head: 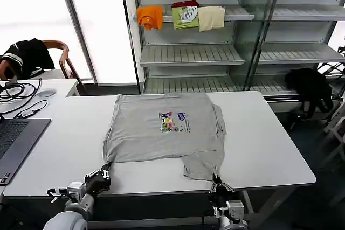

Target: Fold and organize the clothes.

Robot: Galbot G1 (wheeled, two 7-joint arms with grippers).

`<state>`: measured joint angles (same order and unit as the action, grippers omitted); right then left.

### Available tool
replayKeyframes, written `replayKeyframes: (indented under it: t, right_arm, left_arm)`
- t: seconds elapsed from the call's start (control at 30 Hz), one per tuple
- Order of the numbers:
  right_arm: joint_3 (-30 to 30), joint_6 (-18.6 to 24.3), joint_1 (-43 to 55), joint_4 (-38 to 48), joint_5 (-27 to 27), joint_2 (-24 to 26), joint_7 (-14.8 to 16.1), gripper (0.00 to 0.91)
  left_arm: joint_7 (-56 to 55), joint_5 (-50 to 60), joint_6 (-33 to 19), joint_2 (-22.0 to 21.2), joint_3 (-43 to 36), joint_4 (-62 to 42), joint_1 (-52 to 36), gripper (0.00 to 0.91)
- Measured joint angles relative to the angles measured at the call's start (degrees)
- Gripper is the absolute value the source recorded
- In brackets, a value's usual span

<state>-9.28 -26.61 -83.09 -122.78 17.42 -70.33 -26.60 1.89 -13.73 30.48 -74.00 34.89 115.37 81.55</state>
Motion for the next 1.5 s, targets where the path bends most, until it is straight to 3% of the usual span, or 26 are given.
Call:
replayKeyframes:
  t: [0.77,1.5]
  right_arm:
    - [-3.2,3.1,10.9,1.3,-2.9,-3.2,6.1,0.0]
    - [-2.2,4.1,34.3,20.7,-2.7,-9.0,9.8,0.0]
  left_arm:
    - [0.1,-2.2,-4.7,-2.6,-1.0,2.5,-6.3,0.01]
    - [0.8,-4.8,-5.2,-1.8,-2.6,-11.7,-24.4,0.01]
